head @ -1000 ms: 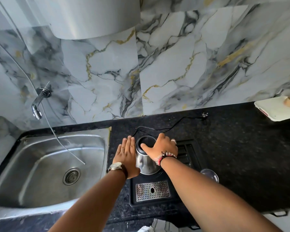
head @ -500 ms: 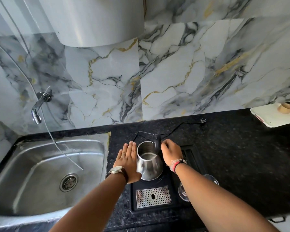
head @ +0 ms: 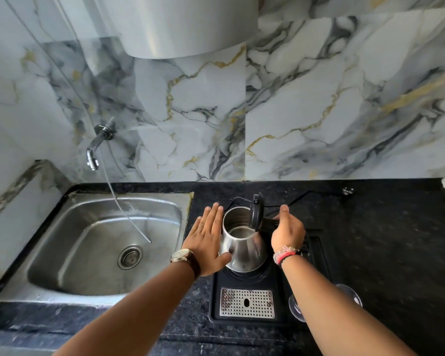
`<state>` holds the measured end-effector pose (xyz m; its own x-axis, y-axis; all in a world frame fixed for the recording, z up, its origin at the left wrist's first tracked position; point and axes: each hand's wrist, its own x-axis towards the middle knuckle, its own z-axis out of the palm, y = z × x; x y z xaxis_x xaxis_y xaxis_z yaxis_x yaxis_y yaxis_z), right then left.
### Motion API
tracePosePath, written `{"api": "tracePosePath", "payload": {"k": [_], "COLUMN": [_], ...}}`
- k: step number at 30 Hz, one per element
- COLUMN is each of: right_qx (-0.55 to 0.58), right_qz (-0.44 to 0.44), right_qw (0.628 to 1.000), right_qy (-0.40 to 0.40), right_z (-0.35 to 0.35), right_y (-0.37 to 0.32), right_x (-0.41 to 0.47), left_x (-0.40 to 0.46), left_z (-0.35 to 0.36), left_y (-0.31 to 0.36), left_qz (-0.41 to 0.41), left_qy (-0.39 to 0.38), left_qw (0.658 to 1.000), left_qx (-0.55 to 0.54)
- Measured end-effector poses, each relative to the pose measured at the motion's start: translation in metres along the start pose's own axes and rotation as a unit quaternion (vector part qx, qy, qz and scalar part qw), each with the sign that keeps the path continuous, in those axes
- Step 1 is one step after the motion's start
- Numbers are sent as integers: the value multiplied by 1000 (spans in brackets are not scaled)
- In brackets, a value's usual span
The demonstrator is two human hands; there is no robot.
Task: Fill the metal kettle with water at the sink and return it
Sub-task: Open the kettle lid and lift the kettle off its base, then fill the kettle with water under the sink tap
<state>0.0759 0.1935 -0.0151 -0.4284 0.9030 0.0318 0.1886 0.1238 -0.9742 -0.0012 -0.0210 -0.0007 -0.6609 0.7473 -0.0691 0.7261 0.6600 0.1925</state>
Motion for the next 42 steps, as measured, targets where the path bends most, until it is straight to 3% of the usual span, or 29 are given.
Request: {"api": "tracePosePath", "payload": {"k": [8,12,23,26,30,36,40,42], "right_qx": [21,12,-47,-55,-48,-61,-47,-32], "right_qz": [-48,-17,38,34,51,57,48,56], "right_qw": [996,992,991,992,993,994,995,995], "right_qy": [-77,-122,-116,-111,-91,-68,-75,-72], "right_z": [79,132,280,325,383,455,490,505], "right_y": [-55,-66,-25,-33,-51,-71,-72,-70], "right_x": [-21,-57,-154,-158,-166,-154,-147,-143], "left_x": [-33,-55,-100,-75,-14,71,92,95], "left_z": [-54,-55,-19,-52,-117,-146,-122,-114], "left_y": [-62,-110,-285,-342,-413,-446,-446,-455], "left_qz": [-65,-120,-130,-165,-258,-270,-317,-310], "left_qy": [65,63,-16,46,175,128,182,160], "left_qw": [996,990,988,977,920,909,901,920], "left_qx": [-20,-35,-78,-130,-237,-291,-233,-176]}}
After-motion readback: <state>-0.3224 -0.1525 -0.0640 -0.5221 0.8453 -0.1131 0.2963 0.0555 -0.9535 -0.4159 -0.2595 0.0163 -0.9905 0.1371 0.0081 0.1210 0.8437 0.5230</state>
